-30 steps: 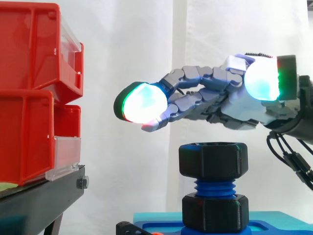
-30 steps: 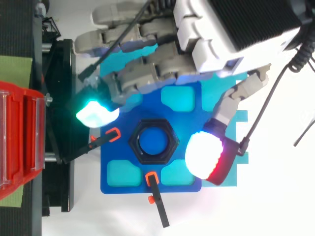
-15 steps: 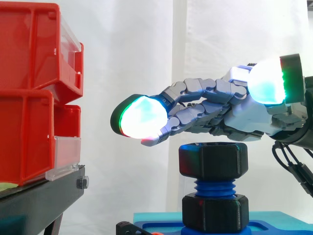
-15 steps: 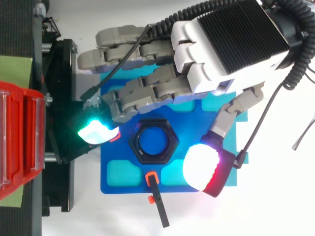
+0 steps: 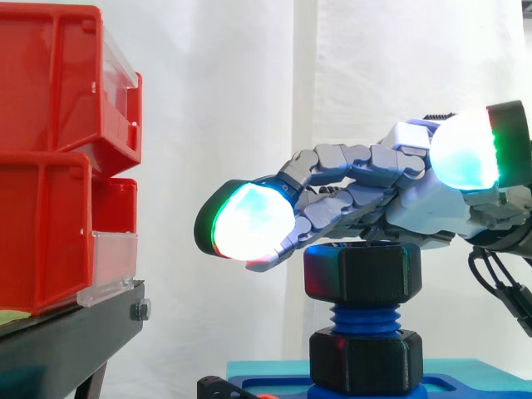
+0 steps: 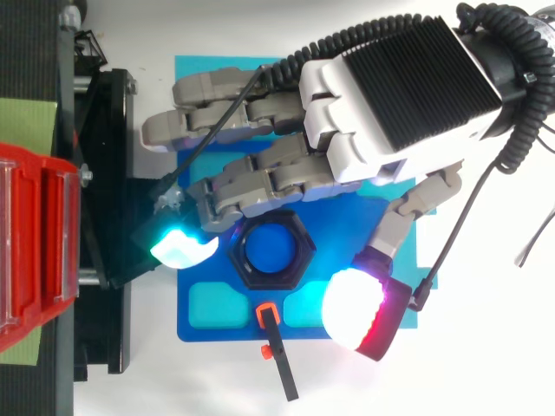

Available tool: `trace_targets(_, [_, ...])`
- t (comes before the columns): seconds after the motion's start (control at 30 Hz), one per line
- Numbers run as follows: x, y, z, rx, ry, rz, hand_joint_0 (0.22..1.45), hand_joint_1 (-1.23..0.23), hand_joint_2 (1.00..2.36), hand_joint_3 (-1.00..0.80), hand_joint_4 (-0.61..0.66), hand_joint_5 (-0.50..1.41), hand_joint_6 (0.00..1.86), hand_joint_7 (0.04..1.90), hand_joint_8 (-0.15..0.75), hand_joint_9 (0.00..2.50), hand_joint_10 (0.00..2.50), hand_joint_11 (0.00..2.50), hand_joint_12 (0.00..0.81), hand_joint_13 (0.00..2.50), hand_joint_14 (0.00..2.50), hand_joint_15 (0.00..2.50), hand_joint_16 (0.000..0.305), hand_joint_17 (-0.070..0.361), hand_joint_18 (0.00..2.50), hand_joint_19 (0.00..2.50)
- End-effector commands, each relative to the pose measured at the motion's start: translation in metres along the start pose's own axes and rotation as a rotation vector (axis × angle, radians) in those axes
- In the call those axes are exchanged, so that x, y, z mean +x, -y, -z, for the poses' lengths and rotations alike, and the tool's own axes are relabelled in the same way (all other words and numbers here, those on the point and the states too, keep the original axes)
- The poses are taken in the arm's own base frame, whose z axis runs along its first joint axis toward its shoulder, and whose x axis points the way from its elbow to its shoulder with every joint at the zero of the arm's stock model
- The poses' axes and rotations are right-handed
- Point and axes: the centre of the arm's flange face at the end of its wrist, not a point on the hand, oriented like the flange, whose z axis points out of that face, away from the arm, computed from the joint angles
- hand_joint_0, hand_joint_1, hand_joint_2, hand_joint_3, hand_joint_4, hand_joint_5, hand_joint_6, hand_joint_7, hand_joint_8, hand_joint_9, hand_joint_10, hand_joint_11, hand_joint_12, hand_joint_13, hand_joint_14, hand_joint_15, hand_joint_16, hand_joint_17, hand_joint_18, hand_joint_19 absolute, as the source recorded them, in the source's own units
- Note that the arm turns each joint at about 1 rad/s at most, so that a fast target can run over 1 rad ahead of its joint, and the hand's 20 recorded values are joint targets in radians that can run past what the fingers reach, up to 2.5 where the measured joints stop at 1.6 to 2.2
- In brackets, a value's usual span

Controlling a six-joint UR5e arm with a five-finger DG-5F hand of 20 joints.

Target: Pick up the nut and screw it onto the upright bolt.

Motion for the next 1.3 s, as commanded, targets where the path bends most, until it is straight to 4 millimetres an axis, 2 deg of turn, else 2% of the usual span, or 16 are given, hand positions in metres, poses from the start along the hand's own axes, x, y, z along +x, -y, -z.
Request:
trace_targets(0.0, [0.0012, -0.0004, 0.0005, 0.001, -0.007, -0.004, 0.40, -0.10, 1.00, -0.50, 0.22, -0.17, 0.50, 1.16, 0.220, 0.07, 0.00, 0.00, 0.361, 0.00, 0.00, 0.00, 0.051, 0.115, 0.00, 0.00])
trace_targets(0.3, [0.0025, -0.0014, 0.0006, 0.001, -0.014, -0.008, 0.41, -0.14, 1.00, -0.50, 0.23, -0.14, 0.50, 1.40, 0.245, 0.18, 0.00, 0.00, 0.366, 0.06, 0.00, 0.00, 0.050, 0.113, 0.00, 0.00])
trace_targets(0.5, [0.0016, 0.0000, 0.0017, 0.001, -0.013, -0.006, 0.41, -0.17, 1.00, -0.50, 0.24, -0.14, 0.53, 1.40, 0.262, 0.25, 0.00, 0.00, 0.371, 0.16, 0.00, 0.00, 0.048, 0.108, 0.00, 0.00])
trace_targets(1.27, [-0.0027, 0.0064, 0.0067, 0.007, -0.006, -0.002, 0.43, -0.24, 1.00, -0.50, 0.23, -0.14, 0.72, 1.20, 0.313, 0.49, 0.00, 0.00, 0.361, 0.40, 0.00, 0.00, 0.041, 0.092, 0.04, 0.00])
